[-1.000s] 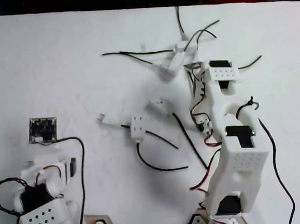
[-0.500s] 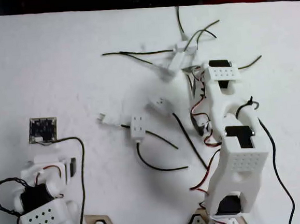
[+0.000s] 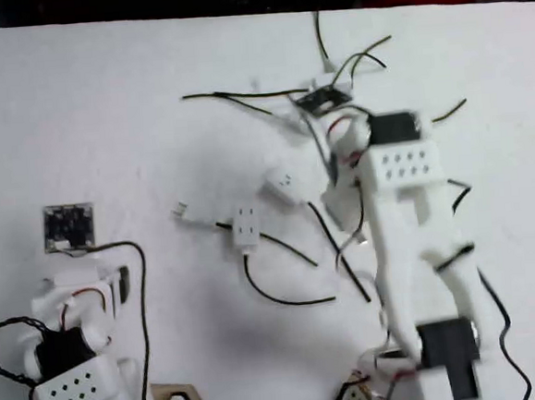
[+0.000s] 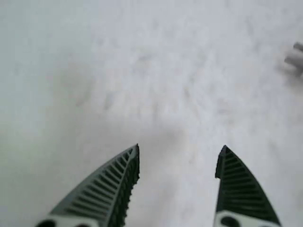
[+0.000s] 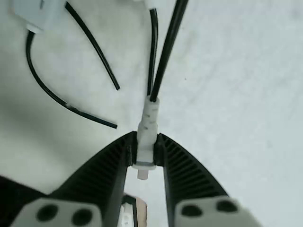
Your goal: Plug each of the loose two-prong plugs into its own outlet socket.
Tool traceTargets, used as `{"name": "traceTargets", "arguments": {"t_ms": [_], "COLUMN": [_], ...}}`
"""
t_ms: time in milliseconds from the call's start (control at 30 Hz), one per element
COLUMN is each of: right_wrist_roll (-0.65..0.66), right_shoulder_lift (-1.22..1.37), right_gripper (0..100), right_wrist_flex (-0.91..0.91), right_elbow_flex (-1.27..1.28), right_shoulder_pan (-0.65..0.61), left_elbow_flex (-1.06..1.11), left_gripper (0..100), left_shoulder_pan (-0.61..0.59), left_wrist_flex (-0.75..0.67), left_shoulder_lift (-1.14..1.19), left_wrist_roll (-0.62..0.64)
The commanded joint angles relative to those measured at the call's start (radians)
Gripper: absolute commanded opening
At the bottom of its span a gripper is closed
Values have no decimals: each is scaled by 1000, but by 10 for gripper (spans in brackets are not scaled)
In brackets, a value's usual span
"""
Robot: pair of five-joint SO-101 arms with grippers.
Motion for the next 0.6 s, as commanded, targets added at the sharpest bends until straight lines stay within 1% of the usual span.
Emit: {"name": "traceTargets", "arguments": {"t_ms": [0,67,167,300,400,567], "right_wrist_roll": [-68,-97,-161,-259,-304,-359], "right_shoulder_lift": [-220,-305,-417,-522,-584,-628], "right_gripper": [17,17,17,17,17,17], "right_wrist_flex": [-94,-150,-243,-400,-509,-622], "right_elbow_flex": [112,190,296,413,491,565], "right_shoulder_pan": [-91,-163,-263,-358,-415,-518], "left_elbow_flex": [-124,-138,-135,-135,-135,-135], "left_gripper": [264,264,264,260,260,260], "left_shoulder_pan": [136,216,321,407,456,535], "left_wrist_flex": [-37,-54,-127,-242,-293,-299], "left_shoulder_lift": [-13,-13,-10,-8,-8,-8], "left_wrist_roll": [126,173,253,338,350,350]}}
